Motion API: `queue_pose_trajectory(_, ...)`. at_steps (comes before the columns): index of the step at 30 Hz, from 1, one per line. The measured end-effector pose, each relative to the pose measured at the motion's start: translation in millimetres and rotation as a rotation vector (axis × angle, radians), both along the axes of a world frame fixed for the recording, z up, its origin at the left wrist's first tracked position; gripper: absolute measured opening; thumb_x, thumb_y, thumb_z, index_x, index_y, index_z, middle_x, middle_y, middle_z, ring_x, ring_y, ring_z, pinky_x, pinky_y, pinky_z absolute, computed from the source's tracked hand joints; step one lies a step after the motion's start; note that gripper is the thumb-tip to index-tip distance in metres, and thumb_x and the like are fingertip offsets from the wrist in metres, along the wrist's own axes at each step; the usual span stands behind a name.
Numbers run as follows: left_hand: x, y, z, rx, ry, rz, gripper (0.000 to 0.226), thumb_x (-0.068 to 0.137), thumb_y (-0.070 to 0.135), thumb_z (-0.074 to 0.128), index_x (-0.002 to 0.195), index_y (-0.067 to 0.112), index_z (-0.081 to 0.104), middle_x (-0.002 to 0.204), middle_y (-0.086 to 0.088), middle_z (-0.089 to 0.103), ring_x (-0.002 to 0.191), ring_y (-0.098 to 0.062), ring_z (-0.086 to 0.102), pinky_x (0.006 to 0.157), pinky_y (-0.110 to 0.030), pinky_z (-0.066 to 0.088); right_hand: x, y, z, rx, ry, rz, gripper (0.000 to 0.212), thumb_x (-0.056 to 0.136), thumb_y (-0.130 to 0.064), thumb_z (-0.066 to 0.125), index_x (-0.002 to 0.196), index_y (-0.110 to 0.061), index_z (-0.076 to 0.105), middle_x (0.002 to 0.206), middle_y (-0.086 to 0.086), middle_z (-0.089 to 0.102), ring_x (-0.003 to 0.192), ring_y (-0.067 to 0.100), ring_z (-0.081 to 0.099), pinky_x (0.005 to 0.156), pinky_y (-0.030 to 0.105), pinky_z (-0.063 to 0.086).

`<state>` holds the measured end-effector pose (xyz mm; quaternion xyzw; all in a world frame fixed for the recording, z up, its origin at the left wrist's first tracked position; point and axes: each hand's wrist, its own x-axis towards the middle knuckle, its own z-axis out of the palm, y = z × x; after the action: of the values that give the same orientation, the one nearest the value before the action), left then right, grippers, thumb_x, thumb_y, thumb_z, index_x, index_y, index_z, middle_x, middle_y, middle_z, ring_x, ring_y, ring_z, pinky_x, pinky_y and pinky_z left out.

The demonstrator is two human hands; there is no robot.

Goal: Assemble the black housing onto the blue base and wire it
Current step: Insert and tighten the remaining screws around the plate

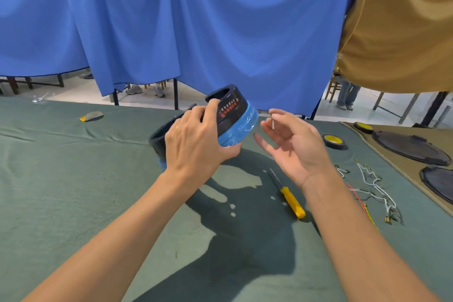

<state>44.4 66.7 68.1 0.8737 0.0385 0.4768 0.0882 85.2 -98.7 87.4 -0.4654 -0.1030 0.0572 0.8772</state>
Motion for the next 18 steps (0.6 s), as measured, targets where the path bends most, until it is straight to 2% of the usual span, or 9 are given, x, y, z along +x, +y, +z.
queue_pose_trajectory(2,-3.2,3.1,14.7,-0.153,0.027,-0.039,0.081,0.059,0.061,0.077,0.127,0.023,0.055,0.099,0.002,0.066,0.089,-0.026,0.063,0.068,-0.031,0.037,-4.2,-6.6,9.6,0.013,-0.025,-0.02,0.01,0.091,-0.002,0.059,0.092,-0.006,0.068,0.07,0.006,0.067,0.074,0.017,0.067,0.086,0.041,0.057)
queue_pose_trajectory(4,-7.7,7.4,31.8,-0.316,0.034,-0.085,0.078,0.056,0.069,0.07,0.122,0.03,0.055,0.096,0.01,0.065,0.089,-0.021,0.061,0.072,-0.031,0.039,-8.6,-11.8,19.8,0.013,-0.06,-0.046,0.011,0.09,-0.002,0.059,0.091,-0.006,0.069,0.072,0.007,0.069,0.074,0.018,0.068,0.08,0.036,0.059)
queue_pose_trajectory(7,-18.1,17.9,54.9,-0.534,-0.003,-0.206,0.058,0.052,0.068,0.069,0.098,0.034,0.062,0.08,0.018,0.065,0.083,-0.016,0.065,0.074,-0.032,0.049,-15.0,-15.5,35.2,-0.062,-0.121,-0.084,0.012,0.09,-0.002,0.059,0.088,-0.007,0.07,0.072,0.006,0.069,0.071,0.016,0.067,0.073,0.03,0.059)
queue_pose_trajectory(10,-27.1,28.9,72.4,-0.744,-0.01,-0.364,0.044,0.051,0.061,0.077,0.082,0.031,0.068,0.076,0.012,0.071,0.079,-0.019,0.069,0.077,-0.041,0.058,-21.0,-15.9,48.6,-0.154,-0.188,-0.11,0.012,0.09,-0.002,0.059,0.088,-0.008,0.069,0.07,0.004,0.068,0.069,0.016,0.066,0.068,0.028,0.057)
queue_pose_trajectory(12,-31.2,34.7,80.7,-0.891,0.017,-0.47,0.042,0.053,0.055,0.08,0.079,0.022,0.073,0.076,0.004,0.074,0.068,-0.021,0.07,0.071,-0.039,0.06,-24.9,-16.1,56.0,-0.209,-0.23,-0.134,0.011,0.09,-0.004,0.06,0.087,-0.009,0.069,0.07,0.003,0.068,0.068,0.015,0.066,0.067,0.026,0.055)
queue_pose_trajectory(15,-37.5,43.1,87.7,-1.064,0.142,-0.556,0.045,0.058,0.052,0.08,0.075,0.011,0.076,0.075,-0.007,0.075,0.057,-0.018,0.065,0.059,-0.033,0.053,-29.9,-16.0,63.7,-0.273,-0.282,-0.157,0.011,0.089,-0.006,0.062,0.085,-0.011,0.071,0.071,0.003,0.069,0.071,0.016,0.065,0.067,0.027,0.053)
queue_pose_trajectory(18,-39.5,49.9,84.7,-1.236,0.342,-0.605,0.034,0.06,0.05,0.079,0.06,0.016,0.077,0.07,-0.008,0.074,0.055,-0.022,0.067,0.053,-0.031,0.055,-33.6,-15.0,65.4,-0.33,-0.305,-0.149,0.011,0.089,-0.007,0.063,0.084,-0.012,0.071,0.071,0.003,0.07,0.071,0.016,0.065,0.069,0.027,0.052)
